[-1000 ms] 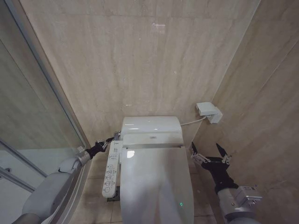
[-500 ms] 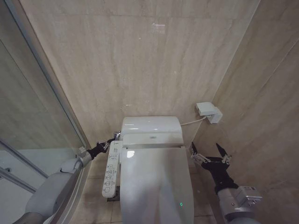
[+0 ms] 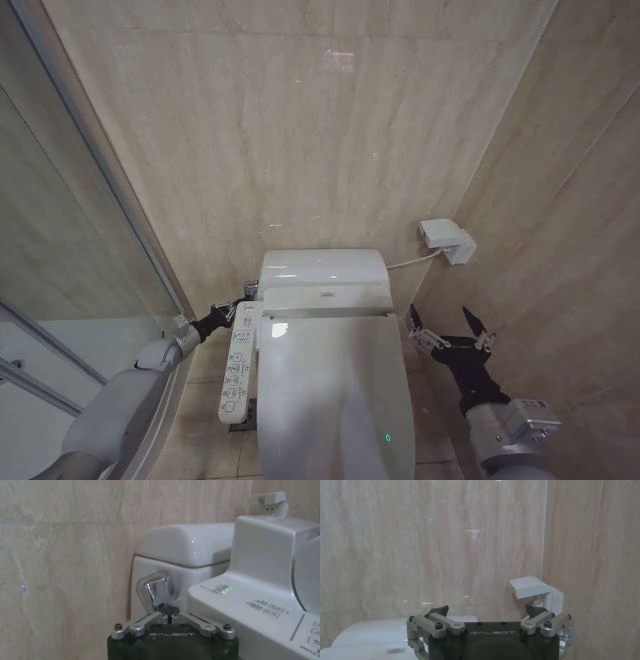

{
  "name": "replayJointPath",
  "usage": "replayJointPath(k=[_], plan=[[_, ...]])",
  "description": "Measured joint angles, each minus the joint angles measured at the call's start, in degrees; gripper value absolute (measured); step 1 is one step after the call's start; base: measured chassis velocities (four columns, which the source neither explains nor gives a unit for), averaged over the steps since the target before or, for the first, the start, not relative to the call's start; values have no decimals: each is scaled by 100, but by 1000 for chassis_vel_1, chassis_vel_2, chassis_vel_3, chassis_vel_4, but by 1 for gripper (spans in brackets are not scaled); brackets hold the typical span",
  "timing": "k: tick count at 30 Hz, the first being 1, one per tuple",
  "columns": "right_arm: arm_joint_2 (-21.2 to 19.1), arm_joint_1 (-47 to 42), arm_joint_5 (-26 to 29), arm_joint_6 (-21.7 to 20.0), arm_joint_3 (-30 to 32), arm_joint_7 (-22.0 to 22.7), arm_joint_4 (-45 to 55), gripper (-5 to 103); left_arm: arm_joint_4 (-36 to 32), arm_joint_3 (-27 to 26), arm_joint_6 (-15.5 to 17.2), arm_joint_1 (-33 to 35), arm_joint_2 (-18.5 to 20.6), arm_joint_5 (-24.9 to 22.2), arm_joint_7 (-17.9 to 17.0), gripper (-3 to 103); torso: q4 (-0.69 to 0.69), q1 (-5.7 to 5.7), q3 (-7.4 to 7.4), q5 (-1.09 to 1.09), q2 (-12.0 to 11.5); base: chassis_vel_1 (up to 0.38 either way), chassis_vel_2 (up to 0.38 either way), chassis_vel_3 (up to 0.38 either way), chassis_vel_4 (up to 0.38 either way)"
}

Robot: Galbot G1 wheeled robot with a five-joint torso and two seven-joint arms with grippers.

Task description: Open the toilet lid, clean the toilet bowl with a toilet brush, close the toilet lid, and flush.

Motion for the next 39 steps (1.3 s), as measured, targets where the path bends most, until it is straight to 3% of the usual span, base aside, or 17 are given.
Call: replayJointPath(k=[16,19,21,23,24,26,27,28,30,31,34,35,37,39], plan=[[-1,0,0,0,0,0,0,100,506,-37,-115,-196,-217,114,-68,0,5,-1,0,2,1,0,0,0,0],[0,0,0,0,-1,-3,0,100,536,-97,-126,-200,-319,151,-191,0,-6,0,1,-6,0,0,0,0,0],[0,-1,0,0,0,0,0,100,440,-172,-131,-136,-319,151,-301,0,-7,1,2,-5,0,-68,-25,-15,-23],[0,0,0,0,0,0,0,100,38,-451,-147,144,-254,105,-662,0,-8,2,1,0,-1,-52,-20,-8,-55],[0,0,0,0,0,0,0,100,38,-451,-147,144,-254,105,-662,0,-8,2,1,0,-1,-37,-16,11,-50],[-1,0,0,0,0,0,0,100,-416,-834,-240,460,-193,75,-1099,0,-3,1,1,-2,0,-6,-12,6,-25],[-1,0,0,0,0,0,0,100,-416,-834,-240,460,-193,75,-1099,0,-3,1,1,-2,0,0,0,0,0],[-1,0,0,0,0,-1,0,100,-631,-979,-246,595,-161,100,-1291,0,3,0,0,0,0,0,0,0,0],[0,0,0,0,0,-1,0,100,-1263,-1332,-195,976,-91,206,-1833,0,2,0,0,-1,0,0,0,0,0],[0,0,0,0,0,-1,0,100,-1263,-1332,-195,976,-91,206,-1833,0,2,0,0,-1,0,0,0,0,0],[0,0,0,0,0,0,0,100,-2110,-1646,58,1521,-52,221,-2995,0,0,0,0,-1,0,0,0,0,0],[0,0,0,0,0,0,0,100,-2110,-1646,58,1521,-52,221,-2995,0,0,0,0,-1,0,0,0,0,0],[0,0,0,0,0,0,0,100,-2589,-1816,232,1825,-45,215,-3517,0,0,0,0,0,0,0,0,0,0],[0,0,0,0,0,0,0,100,-2804,-1881,326,1957,-41,217,-3686,0,0,0,0,0,0,0,0,0,0]])
